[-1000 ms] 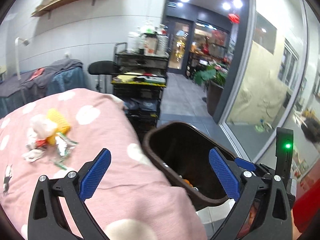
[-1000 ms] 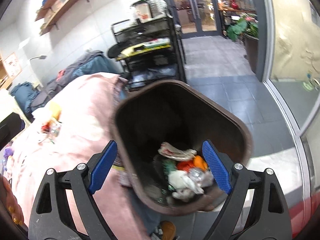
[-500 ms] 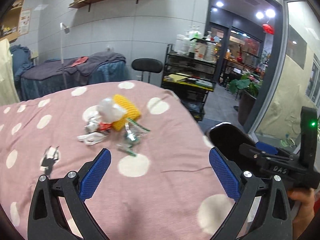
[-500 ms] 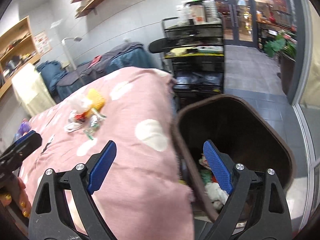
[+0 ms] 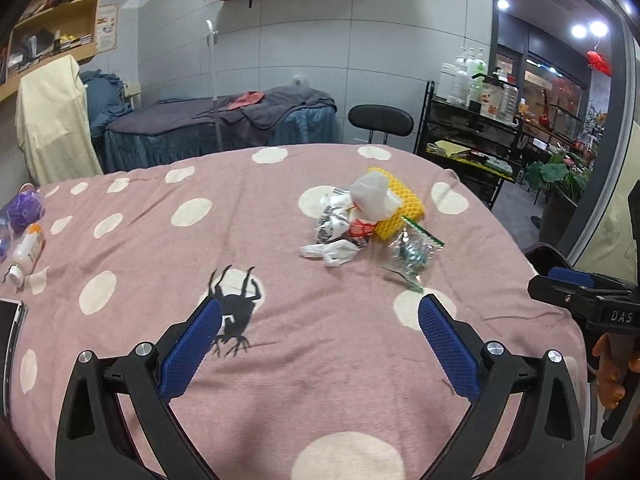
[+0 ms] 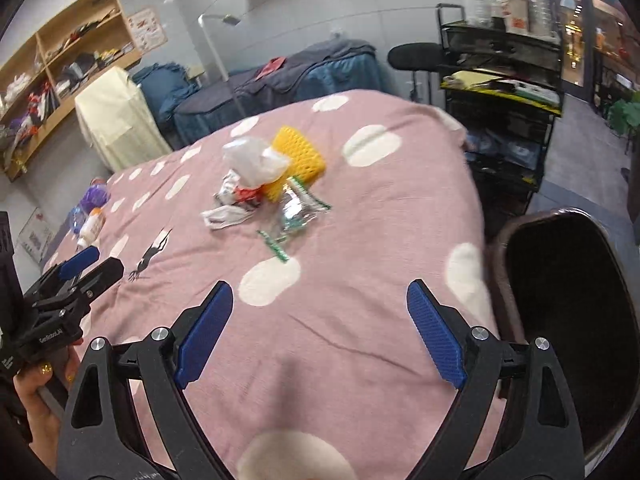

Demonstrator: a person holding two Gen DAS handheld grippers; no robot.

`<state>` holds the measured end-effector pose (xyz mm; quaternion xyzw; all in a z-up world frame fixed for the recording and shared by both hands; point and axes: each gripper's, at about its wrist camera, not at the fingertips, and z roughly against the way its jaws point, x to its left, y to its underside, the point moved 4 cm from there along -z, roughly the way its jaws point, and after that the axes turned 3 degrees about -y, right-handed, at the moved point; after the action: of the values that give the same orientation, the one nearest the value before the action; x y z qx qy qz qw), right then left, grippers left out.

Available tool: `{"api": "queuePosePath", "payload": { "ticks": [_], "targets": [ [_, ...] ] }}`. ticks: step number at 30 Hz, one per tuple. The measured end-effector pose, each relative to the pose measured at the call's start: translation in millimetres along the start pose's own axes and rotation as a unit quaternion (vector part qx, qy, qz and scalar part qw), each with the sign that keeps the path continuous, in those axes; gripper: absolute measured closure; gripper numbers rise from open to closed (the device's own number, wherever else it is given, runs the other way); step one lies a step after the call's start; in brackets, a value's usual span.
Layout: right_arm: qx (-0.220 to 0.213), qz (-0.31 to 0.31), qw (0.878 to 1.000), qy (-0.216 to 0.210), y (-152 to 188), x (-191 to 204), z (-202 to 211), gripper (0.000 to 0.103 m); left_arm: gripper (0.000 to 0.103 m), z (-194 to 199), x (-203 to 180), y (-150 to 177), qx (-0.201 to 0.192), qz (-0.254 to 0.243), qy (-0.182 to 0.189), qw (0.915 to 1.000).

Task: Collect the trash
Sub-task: 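Move both tools back over the table toward the remaining trash, then grasp the green-striped clear packet with the right tool while the left tool grasps a white plastic bag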

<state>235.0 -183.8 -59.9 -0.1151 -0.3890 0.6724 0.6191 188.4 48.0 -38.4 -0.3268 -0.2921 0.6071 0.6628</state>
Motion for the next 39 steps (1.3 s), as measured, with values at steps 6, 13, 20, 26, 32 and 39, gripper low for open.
{"api": "queuePosePath", "payload": {
  "ticks": [6,13,20,26,32,39],
  "targets": [
    [0.039,-0.003,0.999,-0.019,-18.4,15.2,-34.1,0.015,0.006,-24.8,30.0,-1.6,0.034,0.006,-0.003,0.9994],
    [0.084,0.035,0.996,-0.008,-38.3,28.8,-80.0,0.015,0.006,-60.8,33.2,-8.8,0.062,-0.001,0.013,0.998],
    [0.142,0.04,0.988,0.038,-63.6,22.4,-142.8,0.018,0.006,-92.9,22.7,-19.1,0.091,-0.03,0.012,0.9954],
    [0.176,0.053,0.982,0.039,-61.9,24.5,-168.4,0.073,0.006,-109.8,5.5,-22.1,0.102,-0.067,0.017,0.9923],
    [0.16,0.039,0.986,0.022,-62.2,15.1,-150.3,0.083,0.015,-137.2,-15.2,-31.4,0.119,-0.099,0.02,0.9878],
    [0.124,0.027,0.992,0.002,-58.5,4.7,-102.6,0.083,0.066,-149.7,-28.9,-30.8,0.128,-0.134,-0.008,0.9827]
  ]
}}
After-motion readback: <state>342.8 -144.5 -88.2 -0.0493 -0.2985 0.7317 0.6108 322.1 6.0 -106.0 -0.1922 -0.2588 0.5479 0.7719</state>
